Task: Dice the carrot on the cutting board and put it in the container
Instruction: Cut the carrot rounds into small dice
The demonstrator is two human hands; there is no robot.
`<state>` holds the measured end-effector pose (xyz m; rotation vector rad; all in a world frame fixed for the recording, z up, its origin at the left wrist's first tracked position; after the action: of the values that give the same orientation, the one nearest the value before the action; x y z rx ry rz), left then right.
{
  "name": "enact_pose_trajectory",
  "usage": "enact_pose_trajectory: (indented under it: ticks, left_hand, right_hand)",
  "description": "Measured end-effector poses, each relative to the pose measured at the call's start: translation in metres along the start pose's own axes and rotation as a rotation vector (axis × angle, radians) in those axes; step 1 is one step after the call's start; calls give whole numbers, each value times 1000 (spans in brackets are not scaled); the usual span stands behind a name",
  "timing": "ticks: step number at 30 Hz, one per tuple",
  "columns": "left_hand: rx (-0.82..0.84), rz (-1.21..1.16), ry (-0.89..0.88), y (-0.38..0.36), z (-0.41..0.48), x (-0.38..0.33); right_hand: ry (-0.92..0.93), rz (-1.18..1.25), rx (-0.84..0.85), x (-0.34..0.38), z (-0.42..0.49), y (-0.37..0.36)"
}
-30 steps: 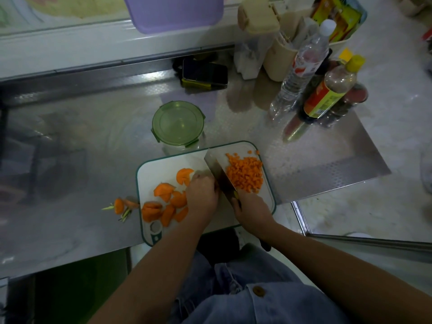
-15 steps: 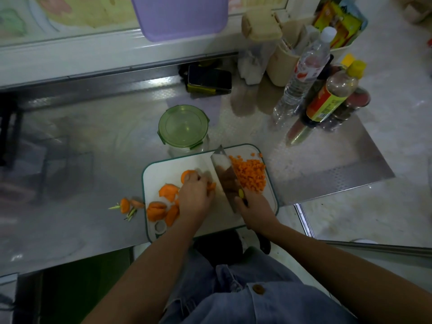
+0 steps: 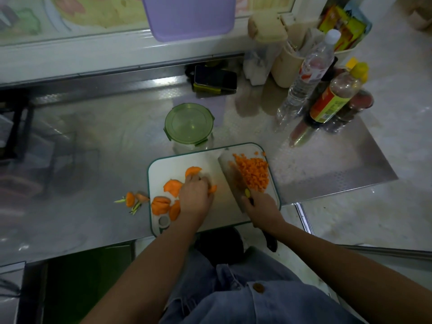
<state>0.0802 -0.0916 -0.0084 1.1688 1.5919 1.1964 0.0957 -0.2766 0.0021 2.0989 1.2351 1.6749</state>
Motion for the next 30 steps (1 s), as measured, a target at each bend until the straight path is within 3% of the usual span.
enact_pose_trajectory:
  ticks: [3,9,18,21,27,30]
  left_hand:
    - [-20,-48,-13,0,-2,1]
    - [-176,-282,100,12,-7,17]
    - [-171,-426,289,24,-22,44]
    - [-149,-415,257,21,-26,58]
    - [-86,-205,22,12,-39,80]
    - [-122,-201,18,7,-46,83]
  right_hand:
    - [-51,71,-73,-3,1,4]
    - [24,47,56,5,-5,1]
    - [-11,140,5,6,4,-9]
    - [21,149,3,10,5,-16]
    - [72,171,16,18,7,-30]
    - [53,197,9,18,9,-34]
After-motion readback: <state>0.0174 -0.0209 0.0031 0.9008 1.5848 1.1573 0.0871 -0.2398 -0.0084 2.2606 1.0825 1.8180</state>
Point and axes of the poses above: each hand's wrist, its own z-axis towards the middle knuckle, its own y-axis out of the back of the hand, x = y × z, the point moved 3 cm from there along z, towards the middle knuckle, and after that the axes turned 11 degrees about z, right-handed, at the moved point
